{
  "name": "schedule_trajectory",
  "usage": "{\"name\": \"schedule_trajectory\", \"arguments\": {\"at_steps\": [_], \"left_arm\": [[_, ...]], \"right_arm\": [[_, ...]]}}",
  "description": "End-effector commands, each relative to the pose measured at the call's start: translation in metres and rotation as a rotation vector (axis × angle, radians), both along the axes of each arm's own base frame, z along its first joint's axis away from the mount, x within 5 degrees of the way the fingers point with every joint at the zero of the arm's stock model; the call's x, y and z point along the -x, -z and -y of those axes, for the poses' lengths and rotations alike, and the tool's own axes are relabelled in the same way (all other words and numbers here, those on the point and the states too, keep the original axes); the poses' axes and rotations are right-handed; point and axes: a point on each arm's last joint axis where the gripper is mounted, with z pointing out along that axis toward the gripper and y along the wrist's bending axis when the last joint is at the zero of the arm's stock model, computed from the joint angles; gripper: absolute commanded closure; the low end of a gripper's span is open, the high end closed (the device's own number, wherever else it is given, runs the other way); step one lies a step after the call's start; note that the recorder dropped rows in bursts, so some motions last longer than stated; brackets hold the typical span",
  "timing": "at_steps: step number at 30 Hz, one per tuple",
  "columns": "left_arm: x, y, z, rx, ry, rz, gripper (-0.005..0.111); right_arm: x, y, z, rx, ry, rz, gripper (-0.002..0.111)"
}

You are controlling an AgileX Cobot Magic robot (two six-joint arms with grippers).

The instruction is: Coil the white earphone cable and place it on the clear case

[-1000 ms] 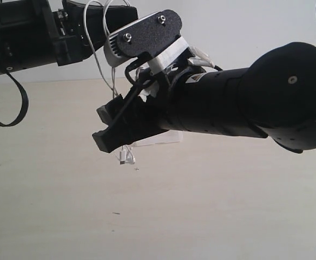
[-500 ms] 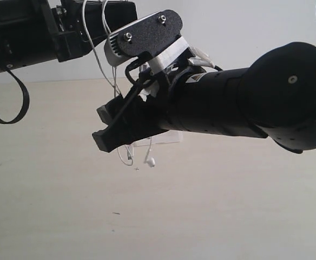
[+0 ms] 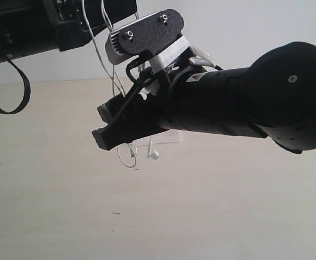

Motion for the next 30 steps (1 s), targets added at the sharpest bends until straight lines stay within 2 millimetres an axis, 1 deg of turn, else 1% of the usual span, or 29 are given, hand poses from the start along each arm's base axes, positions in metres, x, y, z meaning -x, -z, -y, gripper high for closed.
{"name": "schedule_trajectory", "arguments": {"at_steps": [1,6,12,16,17,18,20,23,30], "left_arm": [[0.0004,-0.0039,0.0007,0.003,-0.006,0.015,0.107],[0.0001,-0.0044,0.0005,0.005,-0.010,0.023,0.107],[0.0012,-0.0107,0.0000,0.002,-0.016,0.050,0.107],[0.0006,-0.0098,-0.0006,-0.018,-0.029,0.053,0.107],[0.0005,-0.0100,-0.0007,-0.016,-0.030,0.053,0.107],[0.0005,-0.0100,-0.0007,-0.016,-0.030,0.053,0.107],[0.0005,-0.0100,-0.0007,-0.016,-0.030,0.053,0.107],[0.0005,-0.0100,-0.0007,-0.016,-0.030,0.053,0.107],[0.0009,-0.0103,-0.0004,-0.012,-0.025,0.054,0.107]], "right_arm": [[-0.0015,-0.0022,-0.0014,-0.001,0.002,0.017,0.049],[-0.0015,-0.0022,-0.0014,-0.001,0.002,0.017,0.049],[-0.0022,-0.0027,-0.0011,-0.003,0.008,0.024,0.049],[-0.0026,-0.0030,-0.0009,-0.004,0.013,0.028,0.049],[-0.0026,-0.0030,-0.0009,-0.004,0.013,0.028,0.051],[-0.0027,-0.0031,-0.0009,-0.004,0.014,0.030,0.057],[-0.0027,-0.0031,-0.0009,-0.004,0.014,0.030,0.066],[-0.0027,-0.0031,-0.0009,-0.004,0.014,0.030,0.073],[-0.0030,-0.0033,-0.0007,-0.005,0.017,0.032,0.074]]}}
